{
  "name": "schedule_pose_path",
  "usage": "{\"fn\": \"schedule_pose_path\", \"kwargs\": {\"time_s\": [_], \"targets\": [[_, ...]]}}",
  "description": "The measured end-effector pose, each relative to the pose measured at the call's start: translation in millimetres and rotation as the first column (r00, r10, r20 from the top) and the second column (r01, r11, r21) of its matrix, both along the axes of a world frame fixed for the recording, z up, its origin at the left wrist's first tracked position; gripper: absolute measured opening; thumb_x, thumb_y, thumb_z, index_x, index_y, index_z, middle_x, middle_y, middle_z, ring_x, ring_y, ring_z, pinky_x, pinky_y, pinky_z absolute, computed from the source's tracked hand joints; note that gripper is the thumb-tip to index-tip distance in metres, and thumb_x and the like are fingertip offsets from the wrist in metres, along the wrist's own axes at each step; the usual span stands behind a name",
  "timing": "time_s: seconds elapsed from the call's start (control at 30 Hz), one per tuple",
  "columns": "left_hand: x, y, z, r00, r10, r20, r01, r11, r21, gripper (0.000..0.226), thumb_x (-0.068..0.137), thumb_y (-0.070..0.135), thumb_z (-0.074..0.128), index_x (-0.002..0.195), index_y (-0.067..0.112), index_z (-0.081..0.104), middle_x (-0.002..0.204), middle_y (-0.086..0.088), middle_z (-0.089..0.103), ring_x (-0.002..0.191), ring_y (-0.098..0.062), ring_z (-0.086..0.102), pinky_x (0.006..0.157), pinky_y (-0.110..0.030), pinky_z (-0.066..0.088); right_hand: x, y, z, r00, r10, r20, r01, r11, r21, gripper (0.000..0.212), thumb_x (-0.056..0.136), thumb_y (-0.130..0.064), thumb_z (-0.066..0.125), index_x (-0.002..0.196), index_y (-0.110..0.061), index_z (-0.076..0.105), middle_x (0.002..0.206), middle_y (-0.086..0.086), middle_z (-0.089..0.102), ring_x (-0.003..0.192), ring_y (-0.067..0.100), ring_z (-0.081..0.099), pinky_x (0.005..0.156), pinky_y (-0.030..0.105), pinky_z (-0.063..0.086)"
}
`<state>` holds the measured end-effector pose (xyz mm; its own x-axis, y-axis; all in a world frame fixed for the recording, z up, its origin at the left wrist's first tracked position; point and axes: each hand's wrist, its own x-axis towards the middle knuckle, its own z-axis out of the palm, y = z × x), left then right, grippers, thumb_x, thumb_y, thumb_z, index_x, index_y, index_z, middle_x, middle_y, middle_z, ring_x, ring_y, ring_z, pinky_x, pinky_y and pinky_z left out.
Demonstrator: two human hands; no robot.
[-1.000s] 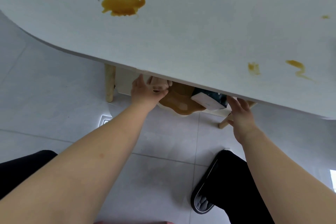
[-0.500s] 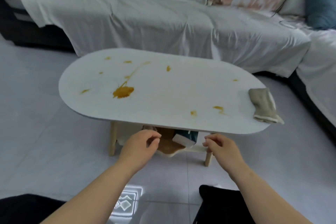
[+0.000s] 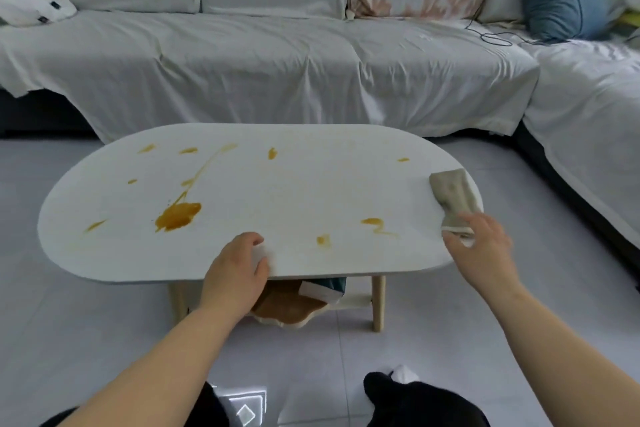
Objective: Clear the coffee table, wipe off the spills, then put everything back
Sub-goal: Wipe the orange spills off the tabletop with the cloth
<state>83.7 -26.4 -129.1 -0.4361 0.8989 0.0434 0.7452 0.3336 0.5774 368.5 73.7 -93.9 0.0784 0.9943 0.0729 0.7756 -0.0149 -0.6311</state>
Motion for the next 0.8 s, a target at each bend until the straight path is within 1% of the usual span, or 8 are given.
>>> {"fn": "schedule_pose_path", "kwargs": {"time_s": [0.13,0.2,0.33,0.43,0.53,0.6,0.67,0.8], "targets": [[-4.6,42.1,-7.7,0.998,-0.046,-0.044,0.046,0.999,-0.004,0.047,0.087,0.025,0.049,0.131,0.016,0.036,0.139,-0.004,0.044,0.124,-0.025,0.042,0.103,-0.035,0.034,-3.0,49.5,-3.1,0.976,-0.009,0.218,0.023,0.998,-0.064,0.068,0.083,-0.031,0.056,0.141,-0.017,0.021,0.153,0.009,0.015,0.14,0.031,0.011,0.113,0.043,0.013],[-5.7,62.7,-11.2,0.992,-0.094,-0.08,0.091,0.995,-0.029,0.047,0.088,0.027,0.046,0.132,0.016,0.035,0.142,-0.005,0.04,0.128,-0.025,0.039,0.106,-0.035,0.03,-2.6,71.5,-7.5,0.949,-0.003,0.316,0.048,0.99,-0.136,0.072,0.083,-0.036,0.054,0.142,-0.019,0.016,0.155,0.008,0.01,0.14,0.031,0.009,0.113,0.045,0.014],[-17.5,96.5,-14.7,0.981,-0.138,-0.135,0.133,0.99,-0.049,0.044,0.088,0.026,0.044,0.13,0.013,0.038,0.142,-0.005,0.038,0.13,-0.023,0.035,0.106,-0.034,0.027,1.4,92.6,-21.2,0.935,0.056,0.349,0.046,0.96,-0.276,0.062,0.085,-0.032,0.049,0.14,-0.021,0.021,0.153,0.006,0.014,0.133,0.034,0.023,0.105,0.046,0.029],[-27.6,112.1,-17.3,0.972,-0.149,-0.181,0.143,0.989,-0.05,0.044,0.088,0.026,0.044,0.129,0.011,0.04,0.142,-0.006,0.038,0.131,-0.023,0.033,0.107,-0.031,0.022,-0.1,98.7,-27.1,0.937,-0.001,0.348,0.072,0.979,-0.193,0.055,0.083,-0.025,0.049,0.135,-0.018,0.031,0.146,0.008,0.026,0.125,0.034,0.03,0.099,0.044,0.034],[-30.3,116.1,-21.8,0.974,-0.131,-0.186,0.123,0.991,-0.054,0.043,0.088,0.028,0.044,0.128,0.012,0.042,0.143,-0.005,0.037,0.133,-0.021,0.03,0.109,-0.031,0.018,-11.1,104.8,-31.7,0.917,-0.055,0.395,0.096,0.992,-0.085,0.046,0.085,-0.023,0.047,0.129,-0.014,0.04,0.141,0.011,0.034,0.12,0.036,0.036,0.102,0.043,0.029],[-32.1,116.1,-23.4,0.985,-0.079,-0.156,0.074,0.997,-0.038,0.043,0.087,0.027,0.045,0.127,0.013,0.043,0.144,-0.005,0.037,0.135,-0.02,0.028,0.11,-0.033,0.017,-21.1,107.0,-33.5,0.92,0.001,0.391,0.021,0.998,-0.051,0.044,0.087,-0.029,0.047,0.129,-0.018,0.042,0.142,0.008,0.035,0.119,0.035,0.037,0.103,0.042,0.027],[-33.6,116.6,-24.6,0.985,-0.059,-0.16,0.052,0.998,-0.042,0.045,0.087,0.029,0.043,0.13,0.015,0.04,0.146,-0.003,0.034,0.137,-0.019,0.024,0.112,-0.033,0.015,-32.8,108.7,-34.0,0.923,0.132,0.361,-0.123,0.991,-0.049,0.045,0.088,-0.032,0.048,0.132,-0.024,0.041,0.145,0.003,0.034,0.118,0.032,0.036,0.103,0.039,0.027],[-32.4,117.5,-27.2,0.983,-0.064,-0.172,0.056,0.997,-0.048,0.045,0.088,0.03,0.041,0.131,0.017,0.04,0.148,-0.003,0.031,0.139,-0.018,0.021,0.112,-0.032,0.011,-46.3,116.7,-37.8,0.849,0.362,0.384,-0.376,0.926,-0.041,0.044,0.087,-0.022,0.05,0.13,-0.029,0.044,0.145,-0.003,0.037,0.117,0.029,0.038,0.102,0.036,0.028]]}}
